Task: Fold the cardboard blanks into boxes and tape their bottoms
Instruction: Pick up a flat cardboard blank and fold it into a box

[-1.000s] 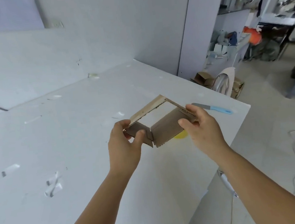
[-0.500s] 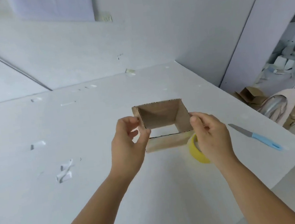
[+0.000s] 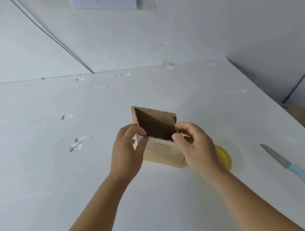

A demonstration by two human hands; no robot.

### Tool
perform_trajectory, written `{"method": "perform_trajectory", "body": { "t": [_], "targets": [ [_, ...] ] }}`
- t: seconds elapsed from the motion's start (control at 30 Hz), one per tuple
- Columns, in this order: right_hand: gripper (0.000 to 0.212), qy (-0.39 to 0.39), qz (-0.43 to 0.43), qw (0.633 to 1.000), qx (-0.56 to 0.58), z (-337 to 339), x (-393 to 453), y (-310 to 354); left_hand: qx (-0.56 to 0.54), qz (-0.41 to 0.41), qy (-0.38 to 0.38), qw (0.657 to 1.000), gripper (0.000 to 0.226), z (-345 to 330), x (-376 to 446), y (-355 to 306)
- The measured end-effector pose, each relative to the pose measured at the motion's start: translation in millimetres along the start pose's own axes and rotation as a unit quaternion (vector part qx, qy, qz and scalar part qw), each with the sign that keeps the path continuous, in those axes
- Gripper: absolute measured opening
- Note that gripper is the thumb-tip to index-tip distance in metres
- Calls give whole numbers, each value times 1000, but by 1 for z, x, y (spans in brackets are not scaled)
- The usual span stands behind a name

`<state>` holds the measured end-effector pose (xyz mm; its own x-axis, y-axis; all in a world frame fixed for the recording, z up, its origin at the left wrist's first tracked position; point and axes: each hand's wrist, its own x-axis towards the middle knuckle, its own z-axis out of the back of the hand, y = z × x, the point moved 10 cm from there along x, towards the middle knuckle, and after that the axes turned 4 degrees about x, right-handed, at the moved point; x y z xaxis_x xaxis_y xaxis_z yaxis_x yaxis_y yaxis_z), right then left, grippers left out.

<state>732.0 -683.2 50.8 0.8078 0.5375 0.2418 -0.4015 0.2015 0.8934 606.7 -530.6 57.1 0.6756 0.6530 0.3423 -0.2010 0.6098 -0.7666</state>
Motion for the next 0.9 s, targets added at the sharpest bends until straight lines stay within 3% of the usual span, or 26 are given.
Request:
{"method": "perform_trajectory", "body": {
  "t": [0.13,0.23,0.3,0.47,0.57,0.7,0.8,0.9],
  "targets": [
    [12,-38,17,999,13,9,-7,-3,11,-2,-3,1000,20,7,-16,-13],
    [21,-12,40,999,1,8,-16,-3,44,-23,28,998,29,4,-32,-18],
    [35,10,61,998,-20,4,-24,0,47,-10,44,998,18,2,-39,-12],
    [31,-10,54,998,-26,6,-27,-10,65,22,7,998,6,4,-35,-2],
    [55,-23,31,998,-40,8,-18,-10,37,36,-15,999,20,2,-27,1],
    [82,63,44,987,-139,-8,-6,-6,91,14,26,995,59,-6,-19,4],
    [73,110,66,972,-197,-15,1,-2,113,-11,85,990,76,-14,-9,2],
    [41,95,105,963,-229,-14,5,4,172,-58,118,976,59,-20,-3,-4]
  ]
}}
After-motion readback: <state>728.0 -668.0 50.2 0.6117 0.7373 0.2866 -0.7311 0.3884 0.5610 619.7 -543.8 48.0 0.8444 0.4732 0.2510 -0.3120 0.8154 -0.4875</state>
